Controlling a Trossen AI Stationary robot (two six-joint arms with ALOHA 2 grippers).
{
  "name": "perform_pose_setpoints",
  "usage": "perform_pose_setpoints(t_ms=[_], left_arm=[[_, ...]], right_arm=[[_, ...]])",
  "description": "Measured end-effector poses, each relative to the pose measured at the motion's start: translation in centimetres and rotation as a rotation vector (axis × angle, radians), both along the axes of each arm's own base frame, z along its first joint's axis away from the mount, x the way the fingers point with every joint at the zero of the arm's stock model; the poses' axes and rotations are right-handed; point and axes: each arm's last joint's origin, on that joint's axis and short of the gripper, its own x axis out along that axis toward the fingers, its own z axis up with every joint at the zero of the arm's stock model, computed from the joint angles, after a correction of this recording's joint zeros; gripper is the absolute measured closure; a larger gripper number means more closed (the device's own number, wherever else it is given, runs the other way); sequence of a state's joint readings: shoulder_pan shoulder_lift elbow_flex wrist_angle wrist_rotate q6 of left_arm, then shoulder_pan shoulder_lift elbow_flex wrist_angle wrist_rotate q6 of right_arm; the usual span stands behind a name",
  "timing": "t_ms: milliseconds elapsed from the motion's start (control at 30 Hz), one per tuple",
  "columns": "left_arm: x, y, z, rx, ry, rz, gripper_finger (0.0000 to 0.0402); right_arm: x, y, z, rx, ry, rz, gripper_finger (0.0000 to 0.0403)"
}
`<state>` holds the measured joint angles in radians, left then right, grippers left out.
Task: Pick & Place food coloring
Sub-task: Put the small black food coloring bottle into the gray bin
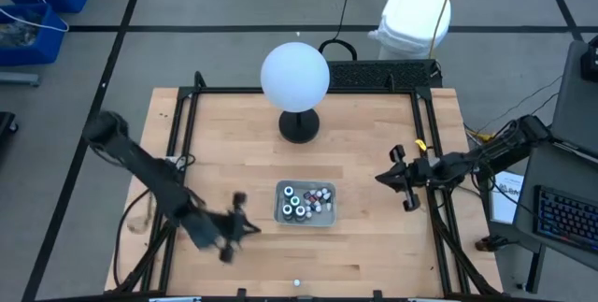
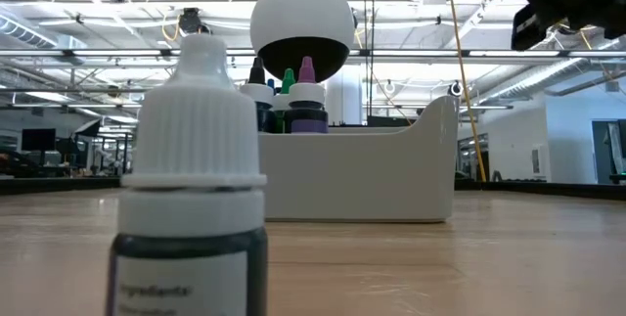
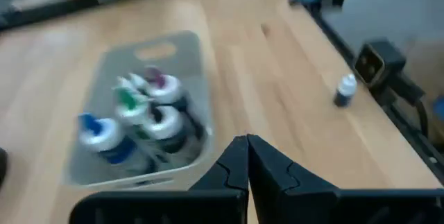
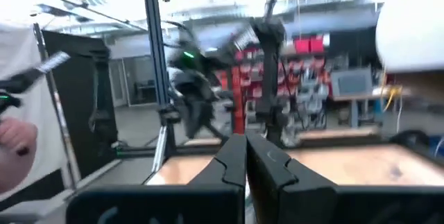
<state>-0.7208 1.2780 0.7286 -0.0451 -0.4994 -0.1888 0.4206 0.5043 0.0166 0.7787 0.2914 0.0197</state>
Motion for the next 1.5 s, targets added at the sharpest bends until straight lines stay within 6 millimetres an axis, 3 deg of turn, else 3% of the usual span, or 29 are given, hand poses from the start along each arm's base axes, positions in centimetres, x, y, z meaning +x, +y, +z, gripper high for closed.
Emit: perform_pose_setpoints(t_ms=[233, 433, 600, 767, 1000, 1100, 1500], left_arm=[[7.7, -8.2, 0.3, 0.113, 0.205, -0.03, 0.0381], [13.0, -12.5, 0.5, 0.082, 0.267, -0.066, 0.038], [16.0, -12.8, 1.1, -0.071, 0.33, -0.161, 0.0353], [17.2, -11.9, 0.3, -0.103, 0.368, -0.145, 0.0285], [18.7, -11.5, -2.8, -0.149, 0.444, -0.147, 0.0205], [18.7, -11.8, -4.2, -0.122, 0.477, -0.181, 0.0191], [18.2, -11.6, -4.5, -0.1, 0.554, -0.281, 0.0189]], right_arm=[[0.5, 0.4, -1.2, 0.093, 0.129, 0.046, 0.0403], [0.7, 0.6, -1.2, 0.049, 0.11, 0.048, 0.0403], [0.7, 0.6, -1.0, 0.029, 0.087, 0.042, 0.0403], [0.7, 0.6, -1.0, 0.006, 0.088, 0.038, 0.0403], [0.7, 0.6, -1.0, 0.003, 0.085, 0.037, 0.0403], [0.7, 0.6, -1.0, 0.003, 0.085, 0.036, 0.0403], [0.7, 0.6, -1.0, 0.004, 0.085, 0.035, 0.0403]])
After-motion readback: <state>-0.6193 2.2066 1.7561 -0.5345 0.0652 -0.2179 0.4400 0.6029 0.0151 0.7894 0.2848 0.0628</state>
